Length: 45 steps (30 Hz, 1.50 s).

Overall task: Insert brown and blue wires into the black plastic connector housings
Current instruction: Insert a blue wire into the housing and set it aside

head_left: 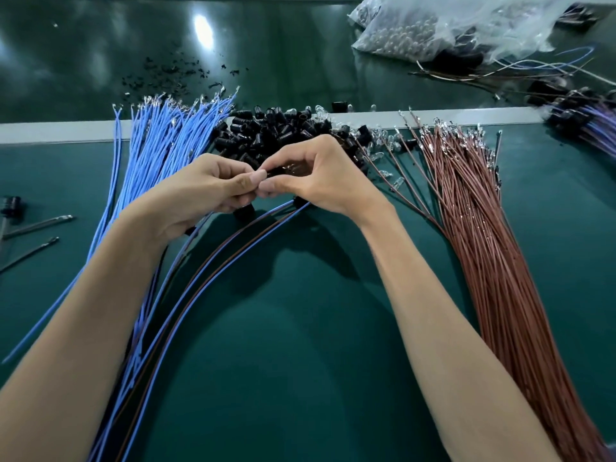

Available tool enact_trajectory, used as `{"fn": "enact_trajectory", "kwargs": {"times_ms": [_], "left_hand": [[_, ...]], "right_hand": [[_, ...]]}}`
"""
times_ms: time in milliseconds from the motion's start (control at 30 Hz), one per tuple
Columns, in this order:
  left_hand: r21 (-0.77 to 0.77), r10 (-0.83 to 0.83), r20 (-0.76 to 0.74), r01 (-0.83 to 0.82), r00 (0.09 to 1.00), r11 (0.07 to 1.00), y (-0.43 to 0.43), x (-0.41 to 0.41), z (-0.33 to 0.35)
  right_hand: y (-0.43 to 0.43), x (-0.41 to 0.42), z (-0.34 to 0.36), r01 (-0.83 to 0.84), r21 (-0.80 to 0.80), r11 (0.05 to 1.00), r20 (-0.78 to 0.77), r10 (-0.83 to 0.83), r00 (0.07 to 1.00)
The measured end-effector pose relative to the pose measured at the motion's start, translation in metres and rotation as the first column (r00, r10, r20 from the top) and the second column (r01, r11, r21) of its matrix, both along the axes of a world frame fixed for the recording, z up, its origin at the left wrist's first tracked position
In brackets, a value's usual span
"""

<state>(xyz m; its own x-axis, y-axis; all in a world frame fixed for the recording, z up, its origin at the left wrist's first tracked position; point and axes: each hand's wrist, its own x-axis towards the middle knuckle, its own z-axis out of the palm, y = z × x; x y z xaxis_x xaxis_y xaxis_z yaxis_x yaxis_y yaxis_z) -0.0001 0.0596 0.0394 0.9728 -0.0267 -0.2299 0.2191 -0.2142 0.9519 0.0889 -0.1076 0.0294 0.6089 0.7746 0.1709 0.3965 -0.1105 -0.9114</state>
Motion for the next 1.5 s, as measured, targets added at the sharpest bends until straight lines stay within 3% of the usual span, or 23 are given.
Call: {"fn": "enact_trajectory", "kwargs": {"times_ms": [633,900,1067,1200,1267,1367,1433,1500], "left_hand": [[0.018,0.009,-0.115,-0.007,0.993,1.0,-0.003,-0.001,0.007],[0.005,-0.041,-0.125,0.042,0.991,0.999,0.004,-0.002,0.011],[0.2,0.09,-0.111,-0.067,0.99,0.978,0.003,0.001,0.004],[0.489,0.108,-0.036,-0.077,0.993,0.869,-0.005,0.002,0.001],[0.592,0.081,-0.022,-0.052,0.996,0.804,-0.005,0.001,0.005],[0.706,0.061,0.04,-0.071,0.997,0.704,-0.006,0.002,0.007],[0.764,0.049,0.117,-0.121,0.992,0.634,-0.008,0.004,0.005],[0.8,0.027,0.2,-0.179,0.979,0.573,-0.01,0.005,0.002]], "right_hand": [[-0.005,-0.002,-0.004,0.014,0.057,0.998,-0.136,-0.006,0.991],[-0.006,-0.004,-0.003,0.03,0.055,0.998,-0.101,-0.024,0.995],[-0.001,-0.003,0.0,0.061,-0.124,0.99,-0.041,-0.067,0.997],[-0.009,0.003,0.011,0.089,-0.333,0.939,0.1,-0.059,0.993],[-0.018,0.008,0.017,0.263,-0.311,0.913,0.219,-0.201,0.955],[-0.036,0.017,0.022,0.588,-0.396,0.705,0.434,-0.42,0.797],[-0.047,0.019,0.018,0.653,-0.516,0.555,0.505,-0.419,0.755],[-0.05,0.016,0.01,0.677,-0.538,0.502,0.529,-0.424,0.735]]}}
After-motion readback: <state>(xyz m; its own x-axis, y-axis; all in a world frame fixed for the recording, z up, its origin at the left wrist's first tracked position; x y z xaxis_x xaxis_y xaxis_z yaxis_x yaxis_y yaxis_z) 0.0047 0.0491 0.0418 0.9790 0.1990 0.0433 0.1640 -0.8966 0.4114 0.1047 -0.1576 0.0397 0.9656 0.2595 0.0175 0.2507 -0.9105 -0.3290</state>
